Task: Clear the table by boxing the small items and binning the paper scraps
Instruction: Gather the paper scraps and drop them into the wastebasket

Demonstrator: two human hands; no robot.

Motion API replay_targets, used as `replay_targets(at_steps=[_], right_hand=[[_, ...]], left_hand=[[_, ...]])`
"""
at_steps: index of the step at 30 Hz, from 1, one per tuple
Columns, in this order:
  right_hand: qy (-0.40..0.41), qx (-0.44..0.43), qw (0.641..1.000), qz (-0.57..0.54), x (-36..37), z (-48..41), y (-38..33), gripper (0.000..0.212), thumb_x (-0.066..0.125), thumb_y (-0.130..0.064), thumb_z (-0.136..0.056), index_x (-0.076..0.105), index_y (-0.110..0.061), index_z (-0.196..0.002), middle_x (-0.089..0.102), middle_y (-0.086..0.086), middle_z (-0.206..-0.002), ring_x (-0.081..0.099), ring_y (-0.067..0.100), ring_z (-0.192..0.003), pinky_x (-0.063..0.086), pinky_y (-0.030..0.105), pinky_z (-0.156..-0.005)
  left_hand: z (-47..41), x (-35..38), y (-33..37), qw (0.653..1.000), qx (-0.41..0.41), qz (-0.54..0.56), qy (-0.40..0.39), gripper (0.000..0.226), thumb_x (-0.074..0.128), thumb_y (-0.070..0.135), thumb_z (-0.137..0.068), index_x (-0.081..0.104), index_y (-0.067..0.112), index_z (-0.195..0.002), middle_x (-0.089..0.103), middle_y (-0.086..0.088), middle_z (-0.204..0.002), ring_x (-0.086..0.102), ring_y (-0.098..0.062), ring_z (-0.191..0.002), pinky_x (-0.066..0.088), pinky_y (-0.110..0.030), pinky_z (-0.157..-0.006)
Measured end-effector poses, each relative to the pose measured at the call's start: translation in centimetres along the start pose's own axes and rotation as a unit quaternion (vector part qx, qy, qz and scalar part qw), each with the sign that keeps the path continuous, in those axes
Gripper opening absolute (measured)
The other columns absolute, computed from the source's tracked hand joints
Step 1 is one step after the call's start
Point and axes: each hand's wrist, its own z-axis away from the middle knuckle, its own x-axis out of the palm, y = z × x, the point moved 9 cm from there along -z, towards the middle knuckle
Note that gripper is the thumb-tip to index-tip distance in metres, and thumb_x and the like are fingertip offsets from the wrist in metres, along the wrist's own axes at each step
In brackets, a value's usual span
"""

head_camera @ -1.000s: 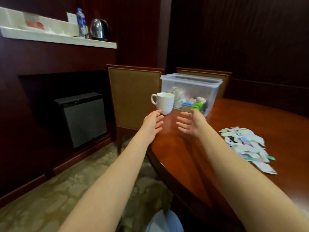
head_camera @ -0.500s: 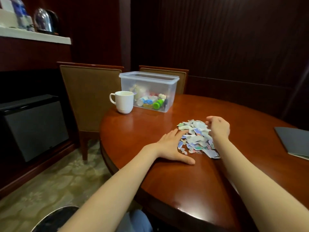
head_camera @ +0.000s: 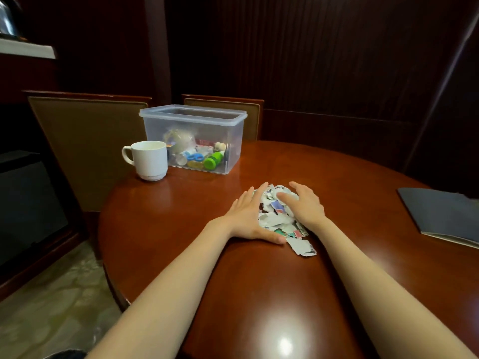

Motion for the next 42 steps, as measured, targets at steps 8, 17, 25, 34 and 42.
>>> replay_targets(at_steps=[8, 17, 25, 34, 42], right_hand=[[-0.080, -0.060, 0.990, 0.102, 2.1, -1.6, -2.3, 0.070, 0.044, -0.059, -0.088, 0.018, -0.035, -0.148, 0.019, 0.002, -0.156, 0.015, 0.020, -0.145, 0.012, 0.051, -0.113], [-0.039, -0.145, 0.989, 0.002, 1.5, -0.9, -4.5, 0.027, 0.052, -0.017, -0.092, 0.061, -0.014, -0.117, 0.062, 0.007, -0.116, 0.054, 0.021, -0.096, 0.037, 0.024, -0.072], [-0.009, -0.024, 0.966, -0.258, 0.4, -1.3, -2.5, 0.021, 0.043, -0.010, -0.095, 0.060, -0.016, -0.105, 0.051, -0.002, -0.058, 0.038, -0.001, -0.034, 0.032, 0.012, -0.038], [0.046, 0.110, 0.900, -0.420, -0.1, -0.7, -1.2, 0.027, 0.037, -0.007, -0.094, 0.060, -0.013, -0.108, 0.056, -0.005, -0.080, 0.055, 0.011, -0.073, 0.045, 0.020, -0.055], [0.050, 0.185, 0.821, -0.537, 0.9, -0.3, -0.7, 0.027, 0.043, -0.010, -0.094, 0.057, -0.022, -0.075, 0.057, 0.003, -0.072, 0.054, 0.016, -0.064, 0.046, 0.027, -0.059]], left_hand=[[-1.9, -0.5, -0.5, 0.999, 0.001, 0.035, -0.013, 0.131, 0.077, 0.054, -0.065, -0.022, 0.029, -0.147, -0.006, 0.003, -0.159, 0.004, -0.020, -0.147, 0.009, -0.040, -0.119], [-2.7, -0.8, -1.3, 0.995, 0.007, 0.103, 0.016, 0.131, 0.083, 0.048, -0.061, -0.015, 0.036, -0.147, -0.002, 0.005, -0.159, 0.009, -0.020, -0.146, 0.018, -0.042, -0.118], [-2.1, -0.6, -0.9, 0.979, -0.005, 0.204, -0.002, 0.126, 0.083, 0.020, -0.068, -0.015, 0.034, -0.147, 0.006, -0.006, -0.157, 0.016, -0.020, -0.144, 0.028, -0.034, -0.112], [-1.5, -0.3, 0.8, 0.927, -0.028, 0.371, -0.033, 0.110, 0.074, 0.020, -0.075, -0.007, 0.038, -0.147, 0.005, -0.008, -0.157, 0.012, -0.024, -0.144, 0.022, -0.035, -0.109], [-2.3, 0.9, 2.4, 0.995, 0.001, -0.018, 0.094, 0.079, 0.056, 0.045, -0.087, 0.012, 0.024, -0.149, 0.034, -0.006, -0.148, 0.032, -0.030, -0.134, 0.027, -0.040, -0.106]])
